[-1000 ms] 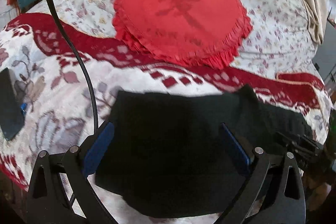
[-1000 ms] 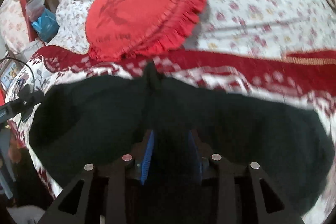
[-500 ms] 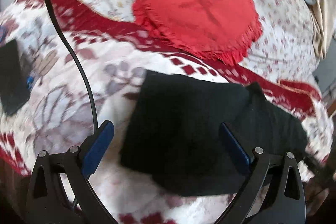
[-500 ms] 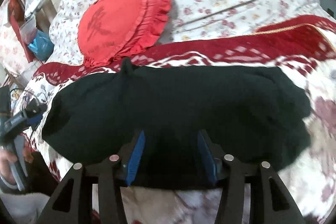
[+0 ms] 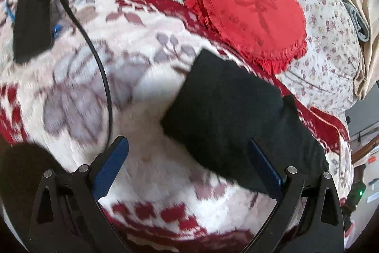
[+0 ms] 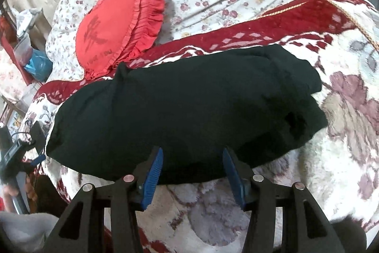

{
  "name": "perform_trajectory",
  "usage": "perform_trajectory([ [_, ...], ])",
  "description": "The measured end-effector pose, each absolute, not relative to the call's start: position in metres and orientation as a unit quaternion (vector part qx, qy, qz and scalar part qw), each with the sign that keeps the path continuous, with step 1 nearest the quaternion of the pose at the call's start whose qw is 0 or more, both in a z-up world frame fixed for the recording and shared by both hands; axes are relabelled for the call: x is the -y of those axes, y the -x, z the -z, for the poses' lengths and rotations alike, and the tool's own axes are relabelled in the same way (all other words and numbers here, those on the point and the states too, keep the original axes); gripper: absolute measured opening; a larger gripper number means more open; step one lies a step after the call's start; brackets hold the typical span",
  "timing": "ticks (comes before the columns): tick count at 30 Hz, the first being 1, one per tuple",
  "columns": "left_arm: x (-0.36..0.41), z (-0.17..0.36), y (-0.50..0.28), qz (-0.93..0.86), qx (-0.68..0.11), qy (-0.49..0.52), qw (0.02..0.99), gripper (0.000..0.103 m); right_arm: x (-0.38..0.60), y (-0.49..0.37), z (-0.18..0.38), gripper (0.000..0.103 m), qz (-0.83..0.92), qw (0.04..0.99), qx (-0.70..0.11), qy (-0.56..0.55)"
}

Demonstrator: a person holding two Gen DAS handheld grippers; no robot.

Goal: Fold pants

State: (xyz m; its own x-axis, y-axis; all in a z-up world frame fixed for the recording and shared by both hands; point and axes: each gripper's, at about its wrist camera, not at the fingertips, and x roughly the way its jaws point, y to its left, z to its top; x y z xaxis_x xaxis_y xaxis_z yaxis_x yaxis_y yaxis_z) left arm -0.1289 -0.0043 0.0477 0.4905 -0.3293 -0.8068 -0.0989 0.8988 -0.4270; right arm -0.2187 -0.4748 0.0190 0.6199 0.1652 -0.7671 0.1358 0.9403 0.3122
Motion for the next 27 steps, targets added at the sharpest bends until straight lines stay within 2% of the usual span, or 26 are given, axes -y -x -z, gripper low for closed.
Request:
perform_trajectory([
  [8,0.028,-0.046,0.132,0.083,-0.493,0.197,0.844,0.100,0.486,0.223,-0.018,0.050,-0.002,0.883,-0.432,-0.183],
  [10,0.035,-0.045,0.128,0.093,-0.493,0.194,0.843,0.097,0.487,0.223,-0.018,0.050,0.000,0.882,-0.433,-0.184],
  [13,0.043,-0.040,0.120,0.103,-0.505,0.184,0.837,0.081,0.490,0.225,-0.019,0.050,0.001,0.883,-0.430,-0.188],
  [15,0.047,-0.041,0.119,0.106,-0.504,0.178,0.838,0.064,0.492,0.226,-0.022,0.050,0.003,0.885,-0.427,-0.187],
  [22,0.043,-0.048,0.122,0.110,-0.483,0.184,0.849,0.047,0.502,0.229,-0.023,0.050,0.015,0.884,-0.424,-0.194],
  [24,0.044,-0.047,0.120,0.107,-0.485,0.171,0.851,0.016,0.504,0.229,-0.021,0.050,0.015,0.883,-0.424,-0.202],
  [27,0.044,-0.052,0.120,0.118,-0.479,0.169,0.853,0.015,0.507,0.231,-0.021,0.050,0.017,0.882,-0.423,-0.206],
])
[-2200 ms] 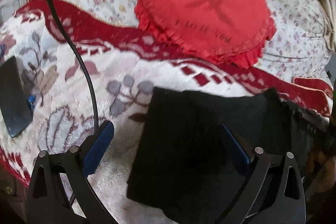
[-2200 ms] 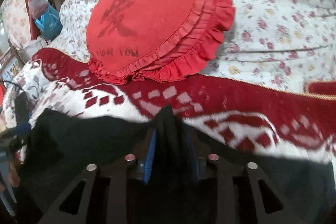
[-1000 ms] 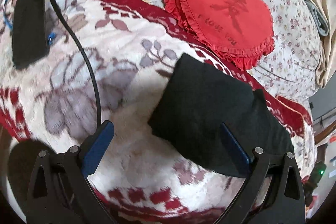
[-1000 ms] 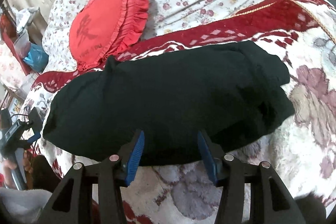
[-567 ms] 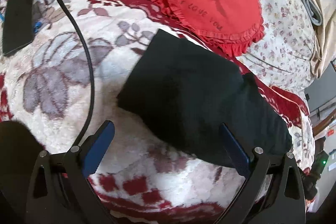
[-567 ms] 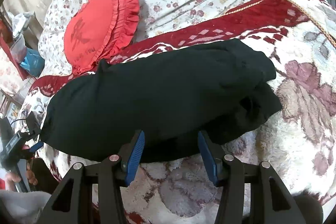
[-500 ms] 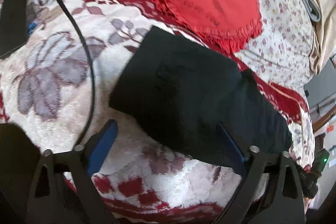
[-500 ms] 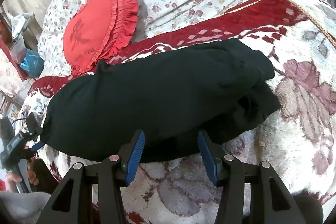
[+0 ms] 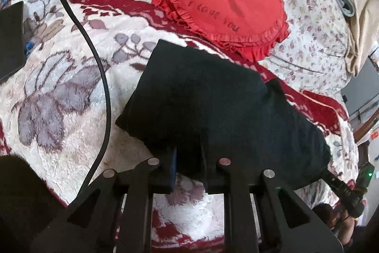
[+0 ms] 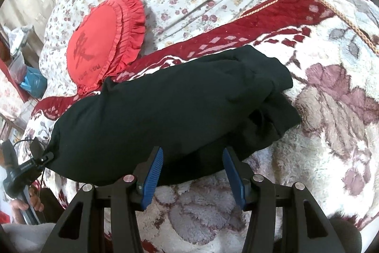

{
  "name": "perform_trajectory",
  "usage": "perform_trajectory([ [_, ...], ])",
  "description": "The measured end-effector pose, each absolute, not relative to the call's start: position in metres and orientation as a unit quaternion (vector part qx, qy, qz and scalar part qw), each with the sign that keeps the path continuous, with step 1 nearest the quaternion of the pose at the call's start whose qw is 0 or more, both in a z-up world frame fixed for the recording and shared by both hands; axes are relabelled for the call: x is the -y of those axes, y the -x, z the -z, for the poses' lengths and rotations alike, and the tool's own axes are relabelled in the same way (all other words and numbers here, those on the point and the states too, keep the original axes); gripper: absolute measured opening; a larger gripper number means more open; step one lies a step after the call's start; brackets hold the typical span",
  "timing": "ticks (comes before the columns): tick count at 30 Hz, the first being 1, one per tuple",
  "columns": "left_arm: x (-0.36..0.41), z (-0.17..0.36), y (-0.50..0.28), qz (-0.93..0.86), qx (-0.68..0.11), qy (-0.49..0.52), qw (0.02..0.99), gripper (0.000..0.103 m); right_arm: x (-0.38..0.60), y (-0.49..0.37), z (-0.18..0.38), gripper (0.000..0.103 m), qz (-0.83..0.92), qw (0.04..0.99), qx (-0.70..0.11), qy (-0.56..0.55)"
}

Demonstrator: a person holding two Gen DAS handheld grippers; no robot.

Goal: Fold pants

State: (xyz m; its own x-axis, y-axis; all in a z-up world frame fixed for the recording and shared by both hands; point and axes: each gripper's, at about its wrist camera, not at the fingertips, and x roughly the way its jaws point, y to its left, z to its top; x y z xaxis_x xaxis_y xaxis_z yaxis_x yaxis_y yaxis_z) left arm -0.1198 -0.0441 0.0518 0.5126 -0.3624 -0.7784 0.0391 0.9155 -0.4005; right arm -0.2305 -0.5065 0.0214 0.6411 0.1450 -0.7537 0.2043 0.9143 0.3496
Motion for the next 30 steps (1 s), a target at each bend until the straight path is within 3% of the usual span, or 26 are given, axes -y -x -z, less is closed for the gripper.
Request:
perform_trajectory([
  [30,0.036,-0.069,0.107,0.147,-0.458,0.197,0.855,0.008,0.519,0.231,-0.030,0.053,0.030,0.875,-0.397,-0.276],
])
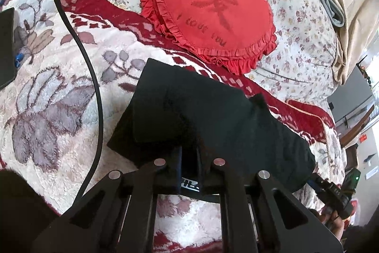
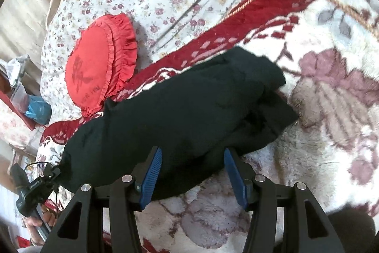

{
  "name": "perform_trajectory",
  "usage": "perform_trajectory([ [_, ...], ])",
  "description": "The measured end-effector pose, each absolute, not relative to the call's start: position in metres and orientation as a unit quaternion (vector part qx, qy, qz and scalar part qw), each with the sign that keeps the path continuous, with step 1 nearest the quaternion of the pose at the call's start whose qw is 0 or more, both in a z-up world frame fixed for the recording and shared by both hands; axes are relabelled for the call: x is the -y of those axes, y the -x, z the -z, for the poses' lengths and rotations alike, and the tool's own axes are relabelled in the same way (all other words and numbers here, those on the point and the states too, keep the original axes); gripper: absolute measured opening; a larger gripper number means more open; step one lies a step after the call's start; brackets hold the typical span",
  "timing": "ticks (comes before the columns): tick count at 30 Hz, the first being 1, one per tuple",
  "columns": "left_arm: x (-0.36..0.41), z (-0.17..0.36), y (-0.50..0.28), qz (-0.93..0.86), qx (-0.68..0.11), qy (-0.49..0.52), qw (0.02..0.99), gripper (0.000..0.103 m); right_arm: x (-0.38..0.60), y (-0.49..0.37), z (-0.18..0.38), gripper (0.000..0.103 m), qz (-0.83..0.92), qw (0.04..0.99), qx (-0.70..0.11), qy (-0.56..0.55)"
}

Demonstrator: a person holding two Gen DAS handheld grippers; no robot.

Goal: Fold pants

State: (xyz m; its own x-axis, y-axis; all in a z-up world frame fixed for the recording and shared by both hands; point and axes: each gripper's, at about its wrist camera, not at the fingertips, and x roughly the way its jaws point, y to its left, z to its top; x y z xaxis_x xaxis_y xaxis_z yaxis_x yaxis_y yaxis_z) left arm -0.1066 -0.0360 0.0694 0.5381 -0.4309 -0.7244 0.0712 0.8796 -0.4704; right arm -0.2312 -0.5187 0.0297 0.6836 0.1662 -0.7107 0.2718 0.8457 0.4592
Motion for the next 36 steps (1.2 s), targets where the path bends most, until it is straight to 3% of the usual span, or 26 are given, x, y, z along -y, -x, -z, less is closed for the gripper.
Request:
perform_trajectory([
  [5,0.033,-0.069,0.104,0.147,-0.455,0.200,0.855,0.008,0.517,0.228,-0.043,0.053,0.032,0.881,-0.401,-0.248],
  [11,0.035,-0.069,0.105,0.146,-0.456,0.196,0.856,0.008,0.531,0.211,-0.004,0.050,0.028,0.851,-0.417,-0.318],
  [12,0.035,-0.069,0.105,0.146,-0.456,0.197,0.856,0.008,0.533,0.209,-0.002,0.046,0.021,0.851,-0.408,-0.329],
  [14,0.035,-0.068,0.104,0.145,-0.456,0.199,0.855,0.008,0.532,0.200,0.003,0.015,0.009,0.853,-0.404,-0.331],
  [17,0.031,-0.068,0.104,0.143,-0.455,0.202,0.855,0.008,0.523,0.201,-0.005,0.003,0.012,0.866,-0.397,-0.304],
  [22,0.016,-0.069,0.104,0.131,-0.451,0.205,0.859,0.008,0.504,0.218,-0.029,0.003,-0.016,0.880,-0.389,-0.270],
  [28,0.022,-0.057,0.105,0.127,-0.469,0.194,0.852,0.008,0.512,0.216,0.012,0.008,0.016,0.845,-0.441,-0.303],
  [32,0.012,-0.058,0.109,0.135,-0.481,0.200,0.843,0.010,0.529,0.231,0.003,0.037,0.035,0.852,-0.406,-0.328],
  [36,0.002,-0.069,0.118,0.116,-0.477,0.176,0.853,0.011,0.552,0.238,-0.009,0.037,0.084,0.857,-0.391,-0.324],
])
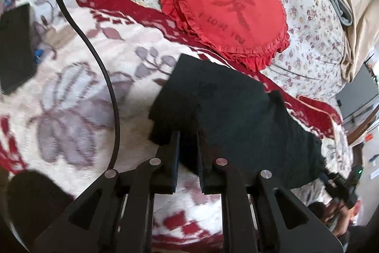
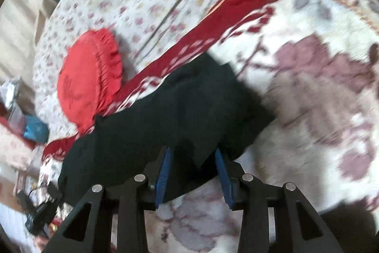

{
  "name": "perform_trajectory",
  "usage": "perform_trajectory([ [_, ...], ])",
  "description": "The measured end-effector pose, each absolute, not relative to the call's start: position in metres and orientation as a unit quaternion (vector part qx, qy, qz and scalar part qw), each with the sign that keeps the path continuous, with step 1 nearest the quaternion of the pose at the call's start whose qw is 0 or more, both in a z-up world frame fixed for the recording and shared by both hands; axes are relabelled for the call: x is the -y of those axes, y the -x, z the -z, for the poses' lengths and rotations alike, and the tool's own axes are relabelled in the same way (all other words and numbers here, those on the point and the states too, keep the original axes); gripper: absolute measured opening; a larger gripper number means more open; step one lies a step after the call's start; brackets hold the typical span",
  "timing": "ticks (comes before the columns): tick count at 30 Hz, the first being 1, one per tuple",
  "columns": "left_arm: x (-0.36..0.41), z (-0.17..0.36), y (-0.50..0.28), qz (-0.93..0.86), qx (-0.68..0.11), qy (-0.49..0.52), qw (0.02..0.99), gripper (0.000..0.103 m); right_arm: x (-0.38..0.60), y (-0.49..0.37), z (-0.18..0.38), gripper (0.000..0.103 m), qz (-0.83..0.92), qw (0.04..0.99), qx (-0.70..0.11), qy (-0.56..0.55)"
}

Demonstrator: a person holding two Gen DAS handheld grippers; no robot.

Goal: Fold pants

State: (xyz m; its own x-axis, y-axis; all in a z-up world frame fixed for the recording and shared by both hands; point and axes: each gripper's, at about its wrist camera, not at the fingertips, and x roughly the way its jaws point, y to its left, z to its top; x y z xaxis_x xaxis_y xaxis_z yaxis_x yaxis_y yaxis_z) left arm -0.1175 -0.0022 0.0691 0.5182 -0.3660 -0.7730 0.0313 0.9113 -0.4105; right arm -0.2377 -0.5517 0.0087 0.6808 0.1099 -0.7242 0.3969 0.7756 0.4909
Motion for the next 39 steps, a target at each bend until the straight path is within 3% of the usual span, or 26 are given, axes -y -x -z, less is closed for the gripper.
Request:
perform_trajectory([
  [5,0.005,-0.091,0.126,0.089,-0.457,0.122,0.876,0.015,0.560,0.250,-0.034,0.037,0.156,0.879,-0.366,-0.264],
  [9,0.023,-0.100,0.123,0.101,-0.448,0.109,0.882,0.051,0.546,0.233,-0.043,0.037,0.109,0.897,-0.364,-0.226],
  [11,0.035,-0.100,0.120,0.110,-0.447,0.110,0.881,0.057,0.541,0.219,-0.037,0.037,0.081,0.896,-0.371,-0.229],
  [18,0.096,-0.081,0.097,0.151,-0.472,0.071,0.866,0.057,0.561,0.196,0.006,0.032,0.083,0.872,-0.419,-0.238],
  [28,0.167,-0.077,0.085,0.200,-0.476,0.029,0.856,0.057,0.547,0.190,-0.024,0.034,0.066,0.892,-0.393,-0.214],
  [30,0.182,-0.074,0.083,0.206,-0.478,0.020,0.854,0.067,0.543,0.178,-0.024,0.034,0.062,0.895,-0.391,-0.206],
  [39,0.235,-0.057,0.069,0.220,-0.490,-0.010,0.844,0.067,0.564,0.149,0.004,0.033,0.084,0.888,-0.401,-0.208],
])
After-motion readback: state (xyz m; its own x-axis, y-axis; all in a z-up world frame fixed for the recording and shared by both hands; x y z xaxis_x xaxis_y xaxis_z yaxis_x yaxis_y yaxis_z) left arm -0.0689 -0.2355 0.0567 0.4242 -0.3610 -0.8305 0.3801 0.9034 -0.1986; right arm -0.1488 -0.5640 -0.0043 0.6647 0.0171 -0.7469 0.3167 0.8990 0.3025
